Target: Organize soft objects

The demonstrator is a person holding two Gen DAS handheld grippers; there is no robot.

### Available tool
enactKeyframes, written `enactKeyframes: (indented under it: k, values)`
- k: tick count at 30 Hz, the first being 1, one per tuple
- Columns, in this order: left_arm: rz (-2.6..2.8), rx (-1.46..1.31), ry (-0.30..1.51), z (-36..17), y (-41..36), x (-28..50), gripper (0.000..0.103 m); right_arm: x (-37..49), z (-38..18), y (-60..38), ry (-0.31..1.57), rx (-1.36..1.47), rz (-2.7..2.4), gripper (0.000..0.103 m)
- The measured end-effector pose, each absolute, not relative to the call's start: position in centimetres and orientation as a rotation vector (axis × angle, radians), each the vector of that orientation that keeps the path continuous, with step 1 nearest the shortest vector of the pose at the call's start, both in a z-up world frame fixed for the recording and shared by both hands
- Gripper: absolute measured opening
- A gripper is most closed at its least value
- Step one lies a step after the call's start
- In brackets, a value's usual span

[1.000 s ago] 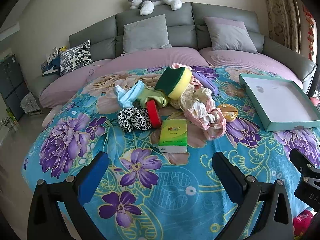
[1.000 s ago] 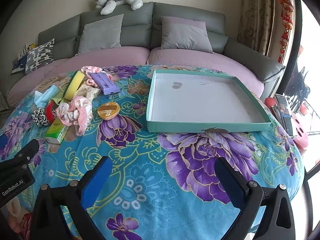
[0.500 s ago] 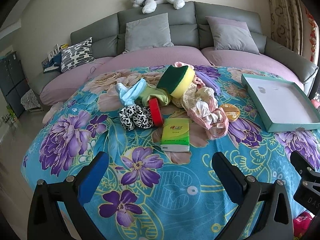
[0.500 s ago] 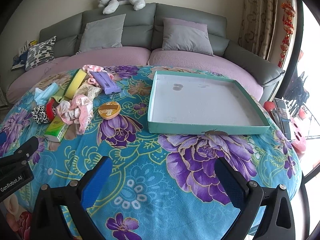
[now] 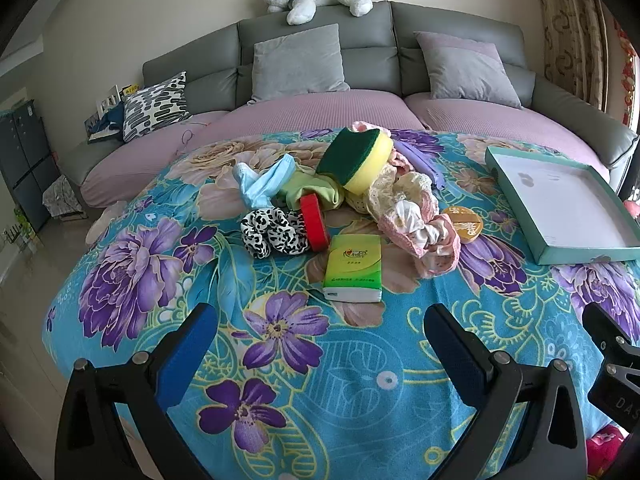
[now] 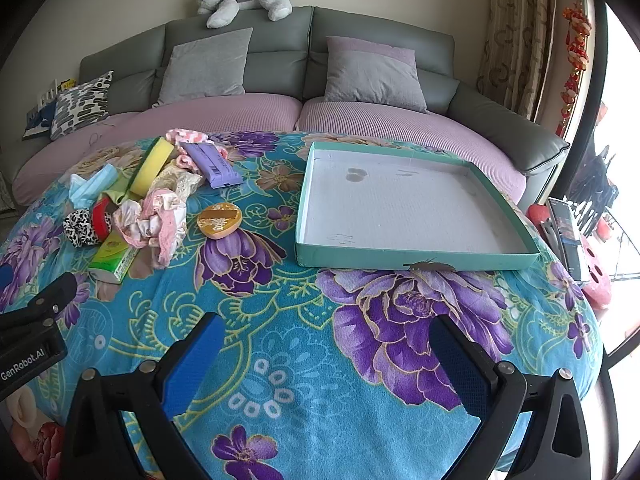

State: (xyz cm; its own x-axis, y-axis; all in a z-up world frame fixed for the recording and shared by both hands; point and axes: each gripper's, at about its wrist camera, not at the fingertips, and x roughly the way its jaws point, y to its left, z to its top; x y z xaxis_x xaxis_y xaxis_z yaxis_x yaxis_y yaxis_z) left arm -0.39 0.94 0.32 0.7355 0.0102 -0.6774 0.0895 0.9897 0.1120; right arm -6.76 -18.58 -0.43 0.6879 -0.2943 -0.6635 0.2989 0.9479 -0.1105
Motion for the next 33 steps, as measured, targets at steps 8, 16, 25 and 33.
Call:
enactKeyframes:
  k: [8,16,25,33]
  values:
    - [-0.041,0.137,0.747,0.19,1.15,-0.39,0.103,-6.76,-0.42,-18.53,0.741,0.005,-0.333,0.103]
    - [-0.039,0.135,0.752,0.15,1.22,-0.35,0.103,-6.74,-0.41,-18.49,0.741,0.005,-0.333,0.103]
    - [-0.039,0.134,0.751,0.14,1.24,-0.36,0.103,-6.73,-0.42,-18.49,0.741,0.005,-0.333,0.103]
    - [-0.039,0.133,0.755,-0.02,1.21,-0.30,0.103,-6.71,-0.45,-18.50,0.741,0.003,-0.333,0.103]
